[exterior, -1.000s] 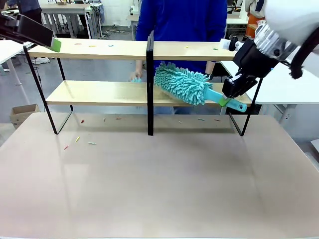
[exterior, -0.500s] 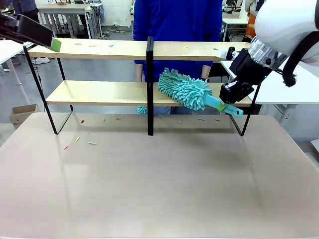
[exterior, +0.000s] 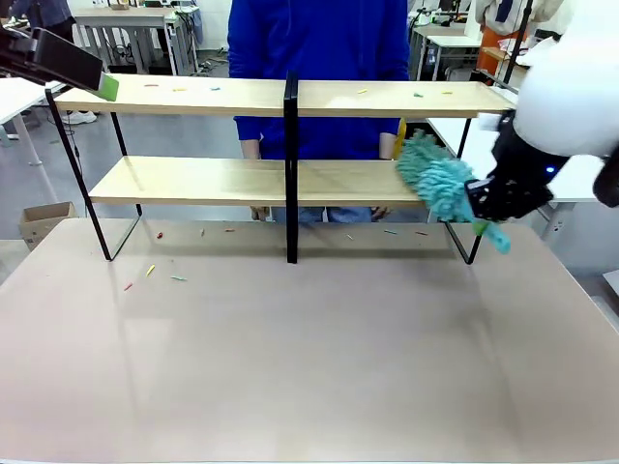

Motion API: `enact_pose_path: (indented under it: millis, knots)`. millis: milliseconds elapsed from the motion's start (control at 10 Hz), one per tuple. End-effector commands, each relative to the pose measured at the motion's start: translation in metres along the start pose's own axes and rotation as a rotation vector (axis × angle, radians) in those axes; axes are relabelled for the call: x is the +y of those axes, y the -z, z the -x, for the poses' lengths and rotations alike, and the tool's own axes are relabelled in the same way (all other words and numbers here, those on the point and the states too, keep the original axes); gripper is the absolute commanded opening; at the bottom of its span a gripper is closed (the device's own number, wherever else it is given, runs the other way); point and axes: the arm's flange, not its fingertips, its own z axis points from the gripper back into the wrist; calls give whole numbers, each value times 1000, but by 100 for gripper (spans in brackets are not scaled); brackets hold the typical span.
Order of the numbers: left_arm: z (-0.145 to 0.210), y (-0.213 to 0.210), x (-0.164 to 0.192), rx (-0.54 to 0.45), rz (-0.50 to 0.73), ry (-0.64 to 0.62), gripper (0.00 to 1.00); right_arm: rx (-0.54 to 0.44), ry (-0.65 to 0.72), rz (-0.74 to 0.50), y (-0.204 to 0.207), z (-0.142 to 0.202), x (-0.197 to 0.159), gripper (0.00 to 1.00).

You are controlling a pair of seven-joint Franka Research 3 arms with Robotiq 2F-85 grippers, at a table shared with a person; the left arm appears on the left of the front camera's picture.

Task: Clean the shelves.
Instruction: Clean a randomly selected level of the Shelf with the Duster.

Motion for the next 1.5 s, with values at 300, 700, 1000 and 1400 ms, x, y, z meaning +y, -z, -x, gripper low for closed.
enact_pose_path:
  millis: [300,700,1000,1400]
  knots:
    - [0,-1,0,-3,-7,-5,100,-54,-73,68,-18,23,21,13]
    - [0,-1,0,-3,-7,-5,100,33,-201,-213,-44,31,-6,13]
    - [0,-1,0,-3,-7,-5,100,441,-509,-385,-110,74,-91,13]
    - [0,-1,0,-3,-7,-5,100,257,-717,-554,-210,168,-217,13]
